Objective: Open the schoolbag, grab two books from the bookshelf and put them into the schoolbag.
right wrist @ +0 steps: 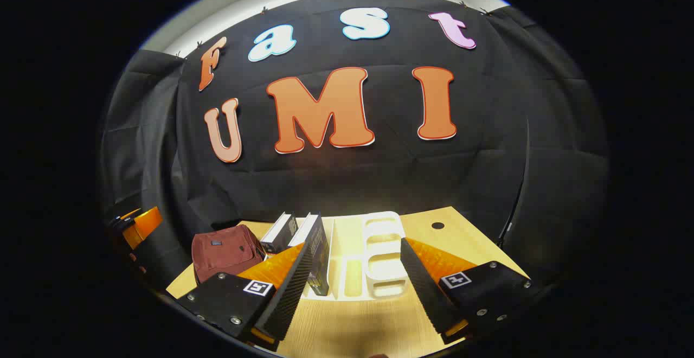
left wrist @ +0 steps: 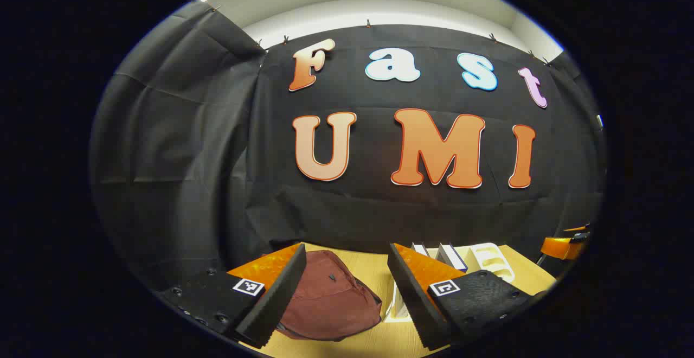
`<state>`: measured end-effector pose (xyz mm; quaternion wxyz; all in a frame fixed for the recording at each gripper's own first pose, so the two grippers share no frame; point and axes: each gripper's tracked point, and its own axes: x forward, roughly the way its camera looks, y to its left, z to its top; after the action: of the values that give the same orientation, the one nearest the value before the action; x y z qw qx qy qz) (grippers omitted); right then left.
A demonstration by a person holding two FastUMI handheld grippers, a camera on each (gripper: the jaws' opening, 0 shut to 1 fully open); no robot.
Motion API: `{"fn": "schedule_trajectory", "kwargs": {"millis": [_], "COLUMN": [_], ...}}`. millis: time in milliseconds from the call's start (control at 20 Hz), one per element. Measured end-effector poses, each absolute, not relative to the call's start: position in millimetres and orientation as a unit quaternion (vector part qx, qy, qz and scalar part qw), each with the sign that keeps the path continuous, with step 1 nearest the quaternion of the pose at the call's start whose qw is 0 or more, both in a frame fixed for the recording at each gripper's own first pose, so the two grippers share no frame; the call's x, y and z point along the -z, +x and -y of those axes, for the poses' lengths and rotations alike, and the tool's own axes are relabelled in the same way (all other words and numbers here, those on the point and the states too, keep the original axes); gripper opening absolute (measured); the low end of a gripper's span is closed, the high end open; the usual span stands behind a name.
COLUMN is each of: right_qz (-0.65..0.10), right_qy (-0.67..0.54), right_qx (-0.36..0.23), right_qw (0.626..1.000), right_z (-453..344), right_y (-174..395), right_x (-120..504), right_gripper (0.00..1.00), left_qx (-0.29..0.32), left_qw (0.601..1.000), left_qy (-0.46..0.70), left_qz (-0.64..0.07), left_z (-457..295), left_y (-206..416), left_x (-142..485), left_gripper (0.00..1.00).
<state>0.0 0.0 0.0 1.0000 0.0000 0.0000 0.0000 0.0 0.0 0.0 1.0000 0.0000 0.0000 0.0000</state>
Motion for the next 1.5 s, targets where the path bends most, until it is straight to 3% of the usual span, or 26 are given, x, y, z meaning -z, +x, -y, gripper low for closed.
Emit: {"fn": "schedule_trajectory", "kwargs": {"millis": [150, 200, 500, 1500], "right_qz": [-0.008, -0.010, -0.005, -0.011], "right_qy": [0.005, 0.004, -0.003, -0.016], "right_qx": [0.010, 0.013, 0.025, 0.018], "right_qw": [1.000, 1.000, 1.000, 1.000], "right_z": [0, -1, -1, -6], "right_y": [6, 7, 10, 16], "right_x": [6, 6, 1, 2], "right_gripper": [1.00, 0.96, 0.96, 0.96], "left_qx": [0.015, 0.021, 0.044, 0.031], "left_qw": [1.000, 0.999, 0.999, 0.999], "left_qy": [0.015, 0.021, 0.017, 0.021], "left_qz": [-0.014, -0.012, -0.016, -0.026], "left_z": [6, 7, 19, 10], "left_y": [12, 15, 31, 31], "left_x": [11, 9, 13, 19], "left_gripper": [0.95, 0.95, 0.95, 0.95]}}
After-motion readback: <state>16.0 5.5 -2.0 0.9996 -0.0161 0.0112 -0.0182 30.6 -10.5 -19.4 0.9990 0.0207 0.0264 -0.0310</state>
